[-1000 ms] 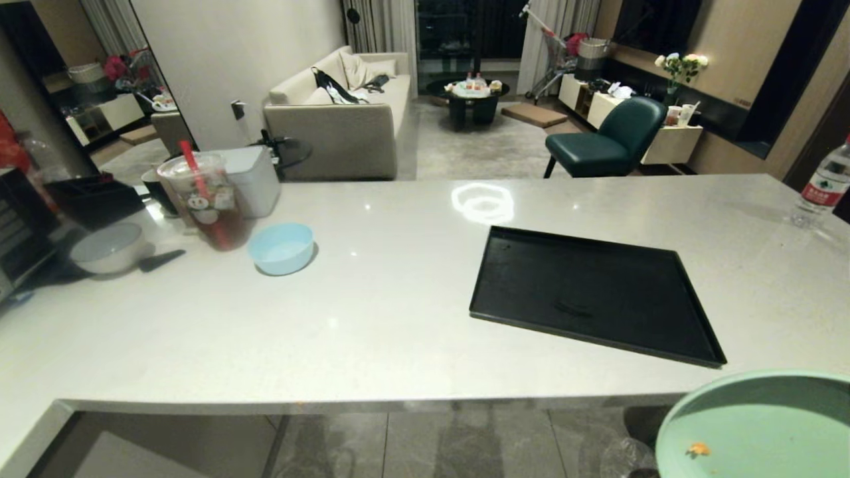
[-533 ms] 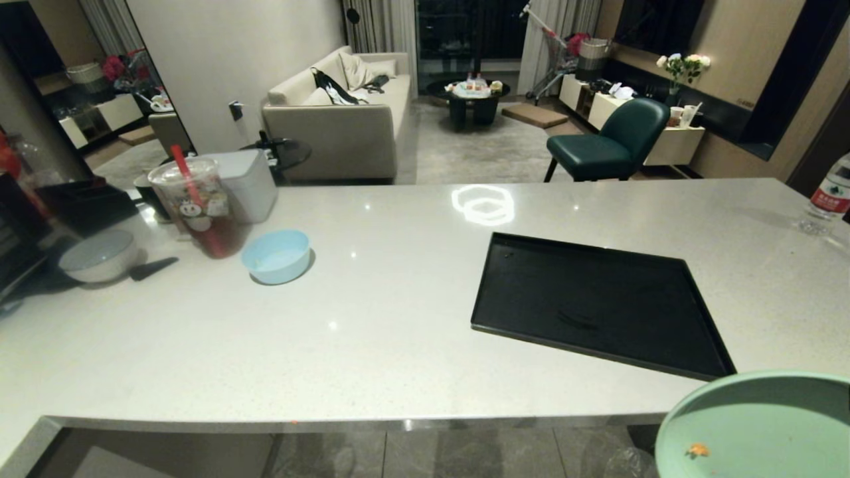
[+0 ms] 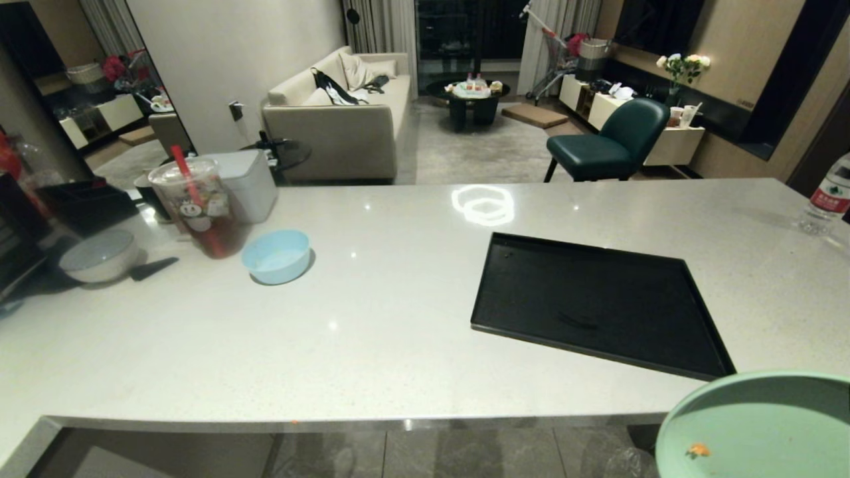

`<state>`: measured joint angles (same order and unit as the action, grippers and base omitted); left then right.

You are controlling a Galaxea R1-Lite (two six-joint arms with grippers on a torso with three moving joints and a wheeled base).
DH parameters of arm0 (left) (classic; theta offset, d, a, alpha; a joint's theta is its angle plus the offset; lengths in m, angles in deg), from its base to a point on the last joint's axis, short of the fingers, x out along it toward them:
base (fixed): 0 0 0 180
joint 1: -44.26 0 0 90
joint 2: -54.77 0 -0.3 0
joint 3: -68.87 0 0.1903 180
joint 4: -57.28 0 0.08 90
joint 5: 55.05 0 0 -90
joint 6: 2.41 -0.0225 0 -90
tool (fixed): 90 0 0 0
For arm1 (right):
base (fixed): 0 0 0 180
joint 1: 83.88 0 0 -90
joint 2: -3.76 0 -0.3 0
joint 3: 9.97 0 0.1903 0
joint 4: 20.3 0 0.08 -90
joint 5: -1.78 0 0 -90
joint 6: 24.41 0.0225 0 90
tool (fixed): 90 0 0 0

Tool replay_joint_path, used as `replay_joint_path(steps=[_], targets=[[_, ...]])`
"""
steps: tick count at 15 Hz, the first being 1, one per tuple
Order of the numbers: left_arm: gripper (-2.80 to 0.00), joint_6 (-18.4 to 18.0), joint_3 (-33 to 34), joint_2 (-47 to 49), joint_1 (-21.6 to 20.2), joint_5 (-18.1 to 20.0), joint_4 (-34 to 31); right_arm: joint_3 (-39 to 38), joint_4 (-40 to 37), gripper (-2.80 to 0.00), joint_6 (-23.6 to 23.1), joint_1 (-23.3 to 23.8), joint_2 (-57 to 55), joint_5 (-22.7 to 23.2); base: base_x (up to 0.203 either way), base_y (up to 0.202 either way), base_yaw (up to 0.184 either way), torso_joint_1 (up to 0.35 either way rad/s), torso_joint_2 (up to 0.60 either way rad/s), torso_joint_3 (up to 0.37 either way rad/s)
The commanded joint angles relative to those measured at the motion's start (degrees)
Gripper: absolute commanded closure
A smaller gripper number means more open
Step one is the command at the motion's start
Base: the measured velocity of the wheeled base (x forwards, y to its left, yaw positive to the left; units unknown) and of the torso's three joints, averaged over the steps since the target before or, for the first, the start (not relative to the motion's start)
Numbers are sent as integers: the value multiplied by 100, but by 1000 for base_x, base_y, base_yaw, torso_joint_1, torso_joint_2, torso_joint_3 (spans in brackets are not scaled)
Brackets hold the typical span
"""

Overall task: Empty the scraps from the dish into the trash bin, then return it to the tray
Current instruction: Put the plate back to the table

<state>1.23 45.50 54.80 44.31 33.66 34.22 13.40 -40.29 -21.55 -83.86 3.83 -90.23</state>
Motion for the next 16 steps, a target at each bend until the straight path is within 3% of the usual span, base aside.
replay_joint_path(steps=[1, 4, 7, 10, 13, 16], targets=[[0, 6, 0, 6, -2, -3, 4, 0, -12, 0, -23, -2, -7, -1, 0, 0, 0, 0, 0, 0], [0, 6, 0, 6, -4, -3, 4, 0, 217, 0, -67, -2, -7, 18, 0, 0, 0, 0, 0, 0], [0, 6, 0, 6, -5, -3, 4, 416, 249, 0, -109, -2, -7, 588, 0, 0, 0, 0, 0, 0], [0, 6, 0, 6, 2, -3, 4, 1069, -286, 0, -110, -2, -14, 1041, 0, 0, 0, 0, 0, 0], [0, 6, 0, 6, -4, -3, 4, 1686, -867, 0, -85, -4, -478, 1104, 0, 0, 0, 0, 0, 0], [0, 6, 0, 6, 4, -3, 4, 1973, -901, 0, -1, -3, -1389, 1100, 0, 0, 0, 0, 0, 0]])
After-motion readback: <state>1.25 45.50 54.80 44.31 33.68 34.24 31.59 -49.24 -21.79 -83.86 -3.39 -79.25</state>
